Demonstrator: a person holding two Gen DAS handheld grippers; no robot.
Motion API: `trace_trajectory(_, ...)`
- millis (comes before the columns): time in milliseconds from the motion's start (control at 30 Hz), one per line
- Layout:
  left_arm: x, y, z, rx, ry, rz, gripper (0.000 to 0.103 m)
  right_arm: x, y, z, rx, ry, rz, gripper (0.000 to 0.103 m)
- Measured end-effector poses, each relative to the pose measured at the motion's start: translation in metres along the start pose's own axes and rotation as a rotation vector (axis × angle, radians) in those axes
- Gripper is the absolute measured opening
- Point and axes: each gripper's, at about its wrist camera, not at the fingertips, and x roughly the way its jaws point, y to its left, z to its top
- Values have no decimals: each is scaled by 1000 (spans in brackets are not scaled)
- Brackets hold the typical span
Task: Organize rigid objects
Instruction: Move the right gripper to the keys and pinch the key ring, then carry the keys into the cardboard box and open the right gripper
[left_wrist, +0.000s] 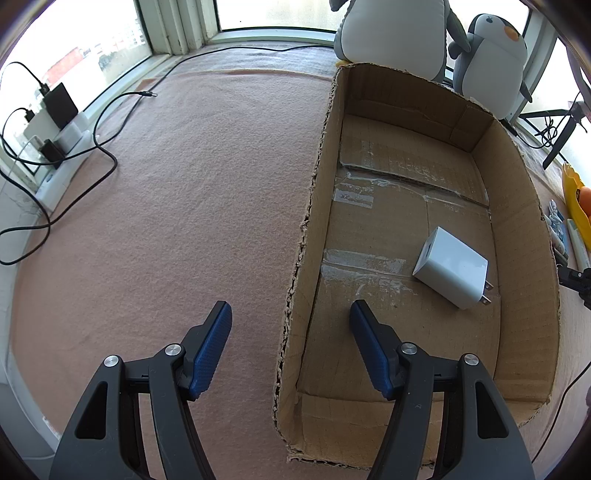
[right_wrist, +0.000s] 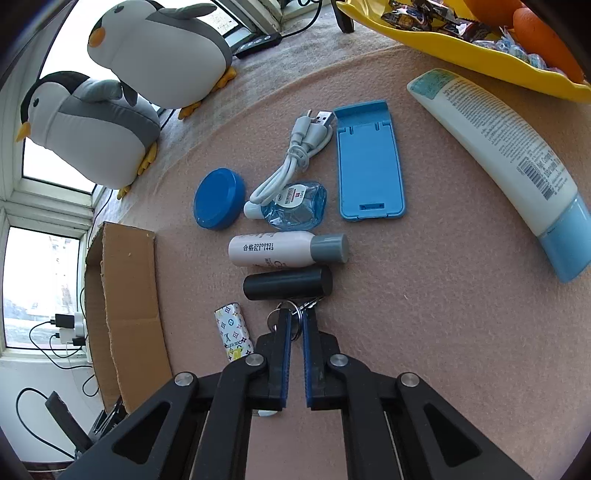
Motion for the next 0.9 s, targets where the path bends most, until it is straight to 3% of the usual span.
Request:
trace_trajectory(433,1,2,0,-5,0,-6,66,-39,43,-24,-260,-120,-77,2)
trace_trajectory(900,1,3,1,-5,-1,-7,66,-72,171,-95,-594,-137,96,2)
